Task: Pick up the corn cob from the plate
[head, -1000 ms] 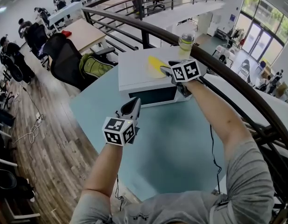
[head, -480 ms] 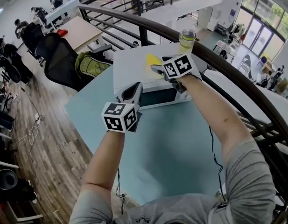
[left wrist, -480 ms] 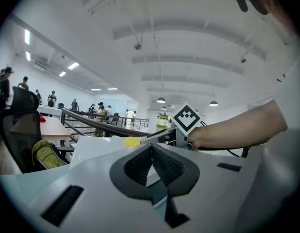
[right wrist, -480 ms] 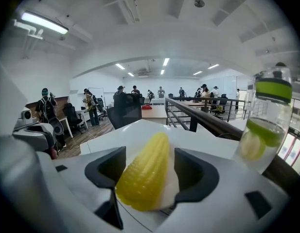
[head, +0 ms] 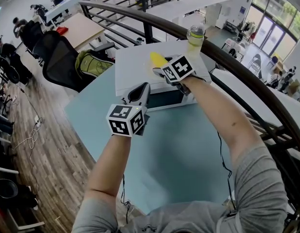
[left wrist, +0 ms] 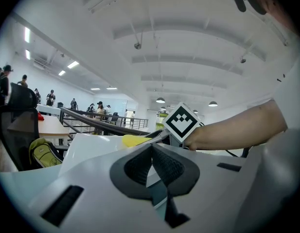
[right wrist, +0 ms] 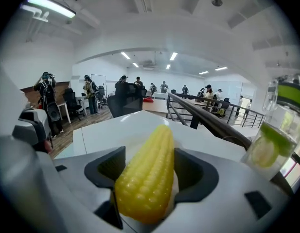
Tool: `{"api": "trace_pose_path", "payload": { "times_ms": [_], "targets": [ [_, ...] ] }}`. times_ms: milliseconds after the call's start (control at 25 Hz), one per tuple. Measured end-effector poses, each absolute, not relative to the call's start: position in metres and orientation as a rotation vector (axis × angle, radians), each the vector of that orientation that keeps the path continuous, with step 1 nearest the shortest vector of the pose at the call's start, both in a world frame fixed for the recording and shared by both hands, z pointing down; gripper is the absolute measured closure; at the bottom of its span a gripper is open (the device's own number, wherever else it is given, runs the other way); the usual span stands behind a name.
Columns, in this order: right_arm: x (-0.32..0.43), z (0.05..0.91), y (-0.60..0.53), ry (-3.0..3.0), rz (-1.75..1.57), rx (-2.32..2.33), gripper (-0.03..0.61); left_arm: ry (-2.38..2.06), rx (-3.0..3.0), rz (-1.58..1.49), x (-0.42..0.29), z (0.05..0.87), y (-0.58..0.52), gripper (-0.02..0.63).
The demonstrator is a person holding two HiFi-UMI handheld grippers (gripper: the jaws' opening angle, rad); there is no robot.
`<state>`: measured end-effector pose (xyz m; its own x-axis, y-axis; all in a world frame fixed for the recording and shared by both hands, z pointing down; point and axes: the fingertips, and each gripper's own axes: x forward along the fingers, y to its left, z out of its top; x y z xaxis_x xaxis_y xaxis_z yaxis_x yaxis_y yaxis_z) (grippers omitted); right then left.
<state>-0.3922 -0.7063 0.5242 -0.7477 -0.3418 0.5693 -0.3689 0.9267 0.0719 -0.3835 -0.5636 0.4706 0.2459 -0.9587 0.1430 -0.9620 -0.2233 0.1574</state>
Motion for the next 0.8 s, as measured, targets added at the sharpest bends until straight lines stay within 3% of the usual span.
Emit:
{"api": "trace_pose_path", "payload": {
  "times_ms": [800],
  "targets": [
    [-0.385, 0.487, -0.694, -2.452, -0.176, 0.599, 0.324, -1.877, 2.309, 0.009, -0.399, 0.436, -0.54, 0.595]
  ]
}}
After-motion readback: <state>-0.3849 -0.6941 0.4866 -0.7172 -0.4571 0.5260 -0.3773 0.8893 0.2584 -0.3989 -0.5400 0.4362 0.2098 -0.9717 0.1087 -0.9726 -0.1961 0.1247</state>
